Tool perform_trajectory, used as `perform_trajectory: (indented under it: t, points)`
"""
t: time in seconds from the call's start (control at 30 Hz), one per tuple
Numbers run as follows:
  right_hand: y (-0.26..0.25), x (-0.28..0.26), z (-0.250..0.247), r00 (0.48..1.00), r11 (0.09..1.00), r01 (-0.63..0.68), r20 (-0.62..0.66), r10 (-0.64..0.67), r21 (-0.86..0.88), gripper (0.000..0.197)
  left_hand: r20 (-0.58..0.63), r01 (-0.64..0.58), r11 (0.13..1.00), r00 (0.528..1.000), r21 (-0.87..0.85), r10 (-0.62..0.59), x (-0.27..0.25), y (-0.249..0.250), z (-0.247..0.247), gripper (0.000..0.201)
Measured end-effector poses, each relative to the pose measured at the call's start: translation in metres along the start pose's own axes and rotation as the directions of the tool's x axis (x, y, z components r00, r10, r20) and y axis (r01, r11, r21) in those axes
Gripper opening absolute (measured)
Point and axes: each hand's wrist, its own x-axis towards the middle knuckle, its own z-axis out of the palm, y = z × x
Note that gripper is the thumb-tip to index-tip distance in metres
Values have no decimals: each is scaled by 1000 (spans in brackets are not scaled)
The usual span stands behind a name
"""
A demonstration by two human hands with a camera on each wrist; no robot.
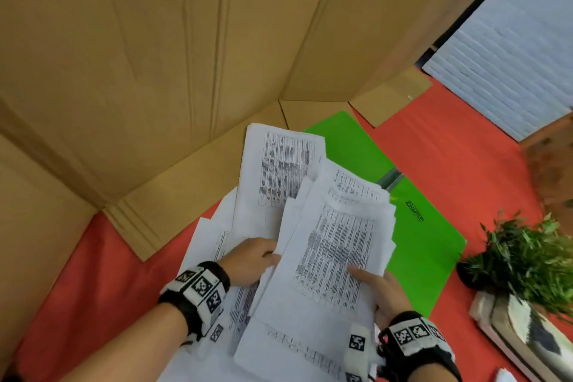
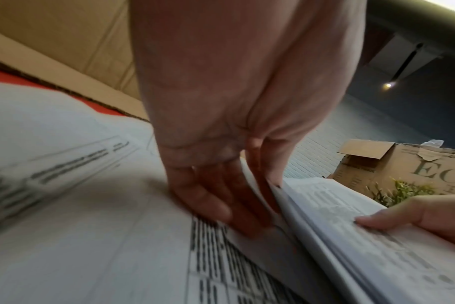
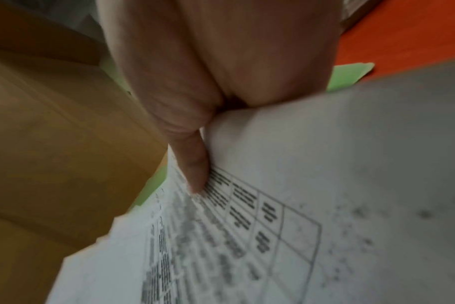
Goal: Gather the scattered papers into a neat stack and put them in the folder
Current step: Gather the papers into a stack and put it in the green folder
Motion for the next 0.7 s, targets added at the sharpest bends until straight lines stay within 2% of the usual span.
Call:
perform_trajectory:
  t: [0.03,0.07,0.1,0.13,0.17,0.2,0.23,0.3,0.37,0.43,0.5,0.57,0.63,0.7]
  points:
    - [1,-2,-4,999,999,34,-6,-34,-9,20,-57,10,999,998,52,-7,1,4,-4,37]
    - [1,-4,-9,996,996,78,-47,-80,-40,19,-192,39,993,981,110,-17,2,7,-10,32]
    - [3,-1,-15,986,988,120,-106,-130,-96,20,-369,81,987,929,136,-26,3,12,-18,25]
    - [5,1,-22,971,977,150,-161,-174,-149,22,-534,138,984,843,115,-55,5,16,-27,23]
    - [5,2,-29,956,969,164,-213,-202,-183,25,-649,193,979,754,68,-103,8,20,-36,31]
    - [5,4,-36,942,967,160,-261,-209,-196,25,-703,243,970,692,14,-164,13,22,-43,44]
    - [3,4,-41,937,966,152,-281,-208,-210,26,-708,277,960,669,-45,-226,18,24,-49,55]
    - [4,8,-45,947,972,132,-264,-181,-192,31,-662,319,937,673,-145,-331,31,27,-56,68]
    - [8,15,-44,967,988,85,-229,-114,-132,42,-608,317,922,694,-222,-385,42,27,-56,71]
    - [11,17,-39,980,999,18,-197,-24,-34,54,-533,256,937,772,-238,-346,50,28,-51,64]
    - [9,21,-32,990,996,-50,-124,59,79,62,-455,163,961,855,-223,-251,55,32,-39,54]
    - [8,22,-24,993,995,-58,-94,67,86,50,-404,100,976,898,-195,-173,61,37,-27,46]
    - [5,21,-19,997,997,-24,-72,29,67,29,-406,77,987,904,-144,-130,64,42,-18,34]
    - [2,19,-14,998,994,21,-62,-14,103,22,-371,50,996,926,-67,-71,62,49,-12,20]
